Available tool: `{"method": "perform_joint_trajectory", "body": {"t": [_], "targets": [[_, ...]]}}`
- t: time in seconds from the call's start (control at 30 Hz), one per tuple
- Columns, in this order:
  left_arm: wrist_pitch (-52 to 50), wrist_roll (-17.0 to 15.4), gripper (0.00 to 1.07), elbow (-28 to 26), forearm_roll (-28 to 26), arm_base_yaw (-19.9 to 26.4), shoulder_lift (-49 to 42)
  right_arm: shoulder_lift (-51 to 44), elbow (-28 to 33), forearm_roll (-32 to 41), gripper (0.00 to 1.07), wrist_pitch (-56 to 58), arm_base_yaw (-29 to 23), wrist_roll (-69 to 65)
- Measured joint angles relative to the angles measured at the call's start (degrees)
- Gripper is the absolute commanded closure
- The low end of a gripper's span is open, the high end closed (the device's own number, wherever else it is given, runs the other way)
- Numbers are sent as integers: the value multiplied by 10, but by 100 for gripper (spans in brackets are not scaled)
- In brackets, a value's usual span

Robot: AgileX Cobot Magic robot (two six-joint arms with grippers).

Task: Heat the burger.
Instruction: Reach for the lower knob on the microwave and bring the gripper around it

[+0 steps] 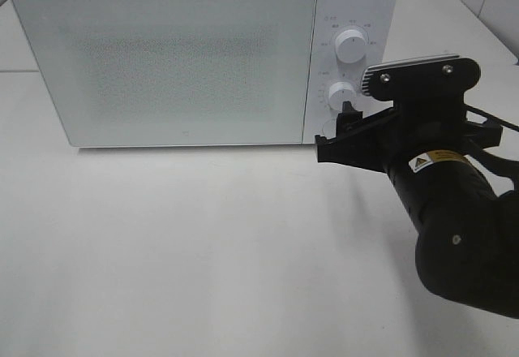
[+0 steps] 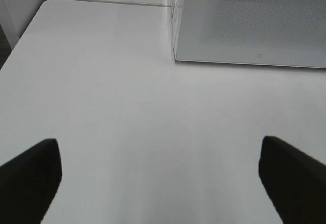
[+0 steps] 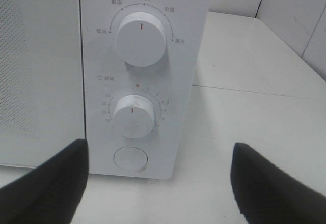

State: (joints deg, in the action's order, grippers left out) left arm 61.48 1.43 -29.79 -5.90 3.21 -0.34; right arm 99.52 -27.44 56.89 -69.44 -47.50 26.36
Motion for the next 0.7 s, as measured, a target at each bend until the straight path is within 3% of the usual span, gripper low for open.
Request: {"method": "perform_joint_trajectory", "body": {"t": [0.7], "targets": [[0,0,9,0,0,0,0,53,-76,-74,33,15,84,-77]]}}
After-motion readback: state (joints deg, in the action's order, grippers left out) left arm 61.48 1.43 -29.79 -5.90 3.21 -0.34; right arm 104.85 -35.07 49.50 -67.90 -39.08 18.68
